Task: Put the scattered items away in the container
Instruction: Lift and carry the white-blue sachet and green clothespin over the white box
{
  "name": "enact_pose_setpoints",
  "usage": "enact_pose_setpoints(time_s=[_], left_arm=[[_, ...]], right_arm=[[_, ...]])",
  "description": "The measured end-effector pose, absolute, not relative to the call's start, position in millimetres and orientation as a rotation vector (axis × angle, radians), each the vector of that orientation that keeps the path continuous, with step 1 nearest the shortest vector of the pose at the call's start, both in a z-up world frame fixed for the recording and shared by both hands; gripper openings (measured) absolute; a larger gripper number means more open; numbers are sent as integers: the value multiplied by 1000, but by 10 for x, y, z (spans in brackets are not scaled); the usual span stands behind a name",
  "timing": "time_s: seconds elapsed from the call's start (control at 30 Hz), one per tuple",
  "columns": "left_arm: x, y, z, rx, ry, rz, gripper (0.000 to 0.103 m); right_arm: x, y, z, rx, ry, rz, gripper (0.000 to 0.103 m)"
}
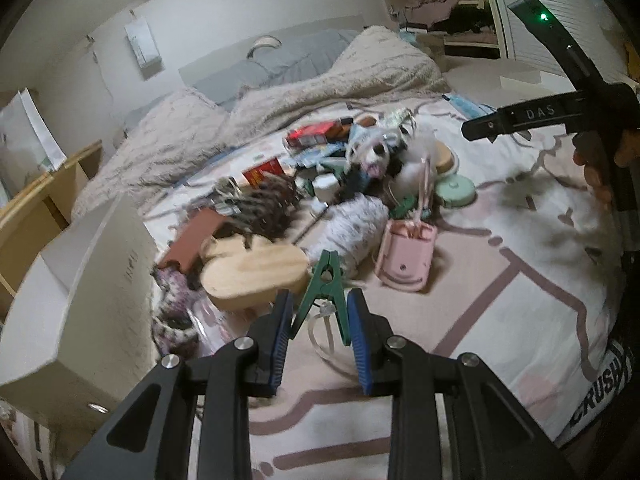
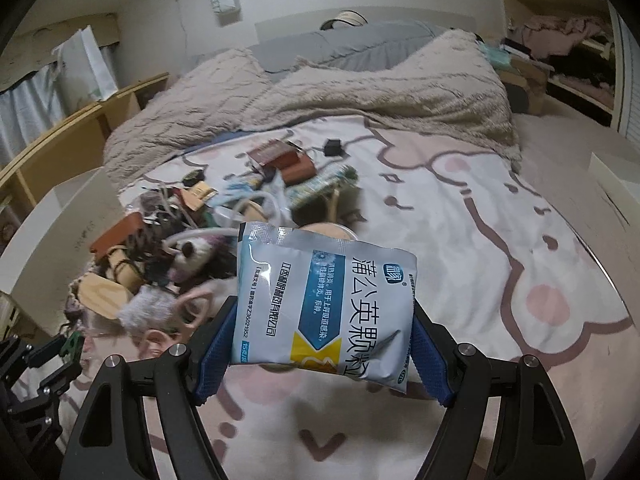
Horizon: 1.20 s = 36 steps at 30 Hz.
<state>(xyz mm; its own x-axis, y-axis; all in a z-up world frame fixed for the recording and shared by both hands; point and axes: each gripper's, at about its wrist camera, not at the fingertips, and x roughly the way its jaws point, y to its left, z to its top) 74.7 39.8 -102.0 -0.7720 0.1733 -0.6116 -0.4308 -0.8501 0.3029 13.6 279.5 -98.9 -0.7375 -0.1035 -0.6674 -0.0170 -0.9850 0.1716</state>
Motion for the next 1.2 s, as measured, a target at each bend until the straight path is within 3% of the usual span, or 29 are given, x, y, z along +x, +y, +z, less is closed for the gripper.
enact_pose_setpoints(time_s=[0.57,1.2], left_arm=[[443,11,-104,-612,501,2832,28],[44,-956,545,-477,258,3141,28]], right_arm=[[-70,2067,-267,875,-81,-2782,79],[-481,989,442,671,-77,-2626,79]])
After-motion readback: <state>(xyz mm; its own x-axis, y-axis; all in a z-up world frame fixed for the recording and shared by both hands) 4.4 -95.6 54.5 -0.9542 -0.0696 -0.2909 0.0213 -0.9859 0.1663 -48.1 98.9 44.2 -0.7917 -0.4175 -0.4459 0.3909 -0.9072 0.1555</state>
